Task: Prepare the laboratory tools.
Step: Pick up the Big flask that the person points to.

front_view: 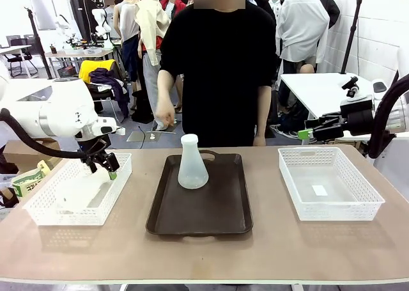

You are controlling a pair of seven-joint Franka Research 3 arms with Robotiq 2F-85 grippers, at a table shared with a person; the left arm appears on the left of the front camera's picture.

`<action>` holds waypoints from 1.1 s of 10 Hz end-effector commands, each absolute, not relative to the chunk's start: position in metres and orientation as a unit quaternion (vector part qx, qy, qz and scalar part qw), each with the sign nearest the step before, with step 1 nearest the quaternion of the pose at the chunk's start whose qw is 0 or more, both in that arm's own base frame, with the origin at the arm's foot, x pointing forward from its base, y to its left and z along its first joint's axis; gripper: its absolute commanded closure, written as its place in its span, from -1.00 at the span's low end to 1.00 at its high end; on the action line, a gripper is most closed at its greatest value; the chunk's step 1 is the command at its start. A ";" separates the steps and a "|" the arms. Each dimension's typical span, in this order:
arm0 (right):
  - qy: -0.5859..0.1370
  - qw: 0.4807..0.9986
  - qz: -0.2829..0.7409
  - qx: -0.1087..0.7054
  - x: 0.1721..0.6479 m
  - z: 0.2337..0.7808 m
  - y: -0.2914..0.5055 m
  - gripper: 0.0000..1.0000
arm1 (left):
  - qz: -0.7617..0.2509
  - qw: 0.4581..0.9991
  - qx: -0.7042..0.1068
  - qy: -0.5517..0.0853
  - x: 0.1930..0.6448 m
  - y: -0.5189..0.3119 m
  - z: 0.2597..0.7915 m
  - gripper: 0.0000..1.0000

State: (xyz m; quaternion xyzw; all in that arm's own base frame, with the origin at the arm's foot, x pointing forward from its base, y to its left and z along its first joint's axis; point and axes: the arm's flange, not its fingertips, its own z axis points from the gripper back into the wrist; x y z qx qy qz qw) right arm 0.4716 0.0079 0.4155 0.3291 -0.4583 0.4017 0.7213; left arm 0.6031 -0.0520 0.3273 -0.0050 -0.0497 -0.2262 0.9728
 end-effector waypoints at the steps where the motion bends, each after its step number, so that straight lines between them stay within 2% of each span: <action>1: -0.449 0.726 0.402 0.330 0.470 0.416 0.007 -1.00 | -0.214 0.976 0.018 -0.040 0.610 -0.051 0.330 -1.00; 6: -0.449 0.726 0.402 0.330 0.470 0.416 0.007 -1.00 | -0.223 0.974 0.017 -0.031 0.606 -0.047 0.334 -1.00; 7: -0.449 0.726 0.402 0.330 0.470 0.416 0.007 -1.00 | -0.226 0.974 0.017 -0.030 0.606 -0.046 0.334 -0.75; 11: -0.449 0.726 0.402 0.330 0.470 0.416 0.007 -1.00 | -0.228 0.973 0.013 -0.032 0.606 -0.046 0.333 0.74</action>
